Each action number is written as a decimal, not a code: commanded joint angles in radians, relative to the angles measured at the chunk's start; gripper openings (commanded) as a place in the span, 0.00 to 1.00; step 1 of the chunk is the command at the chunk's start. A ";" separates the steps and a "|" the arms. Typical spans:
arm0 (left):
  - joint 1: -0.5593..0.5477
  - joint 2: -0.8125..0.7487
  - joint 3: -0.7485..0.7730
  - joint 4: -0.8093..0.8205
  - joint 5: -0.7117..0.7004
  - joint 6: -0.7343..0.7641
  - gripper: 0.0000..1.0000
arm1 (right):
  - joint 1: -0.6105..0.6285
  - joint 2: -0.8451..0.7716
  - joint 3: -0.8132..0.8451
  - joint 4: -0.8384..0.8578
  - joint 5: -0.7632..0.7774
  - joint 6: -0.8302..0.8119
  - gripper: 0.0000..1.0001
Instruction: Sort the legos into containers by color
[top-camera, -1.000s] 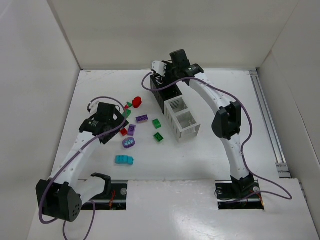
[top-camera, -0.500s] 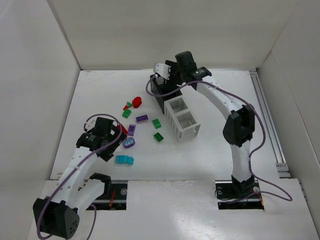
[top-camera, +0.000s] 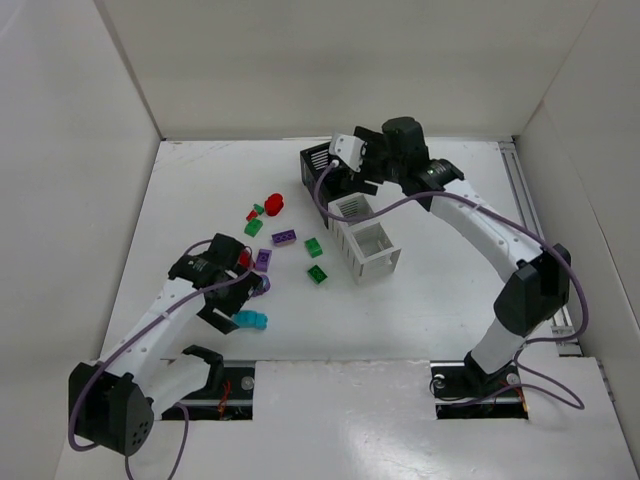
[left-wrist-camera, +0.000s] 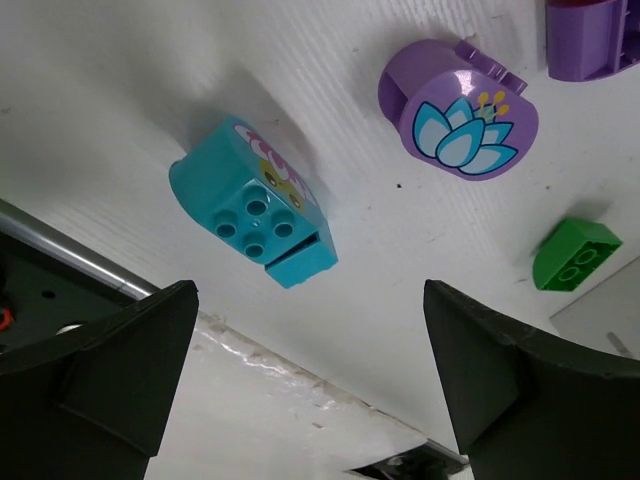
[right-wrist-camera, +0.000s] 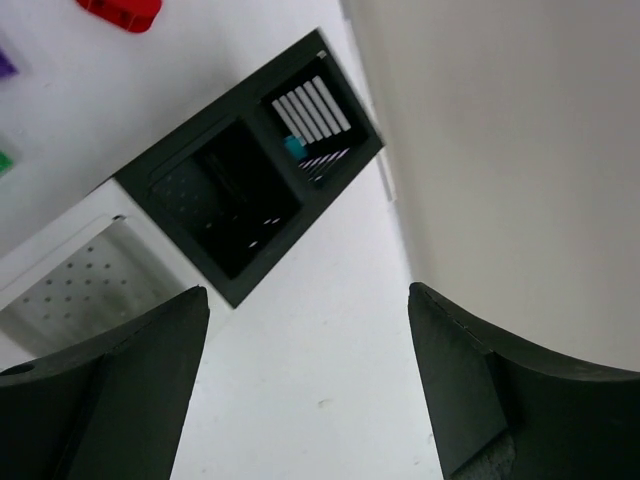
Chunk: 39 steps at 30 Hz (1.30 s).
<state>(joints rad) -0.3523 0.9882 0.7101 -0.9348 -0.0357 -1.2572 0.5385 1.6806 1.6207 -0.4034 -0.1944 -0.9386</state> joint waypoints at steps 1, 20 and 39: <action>-0.007 -0.002 0.051 -0.053 0.014 -0.122 0.94 | 0.008 -0.019 -0.056 0.066 -0.005 0.060 0.85; -0.007 0.065 -0.118 0.048 0.030 -0.307 0.81 | -0.063 0.001 -0.110 0.084 -0.073 0.098 0.85; -0.049 0.244 -0.052 0.074 -0.036 -0.306 0.34 | -0.092 -0.036 -0.137 0.094 -0.073 0.107 0.85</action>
<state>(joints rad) -0.3878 1.2476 0.6109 -0.8318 -0.0345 -1.5578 0.4522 1.6886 1.4887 -0.3565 -0.2443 -0.8455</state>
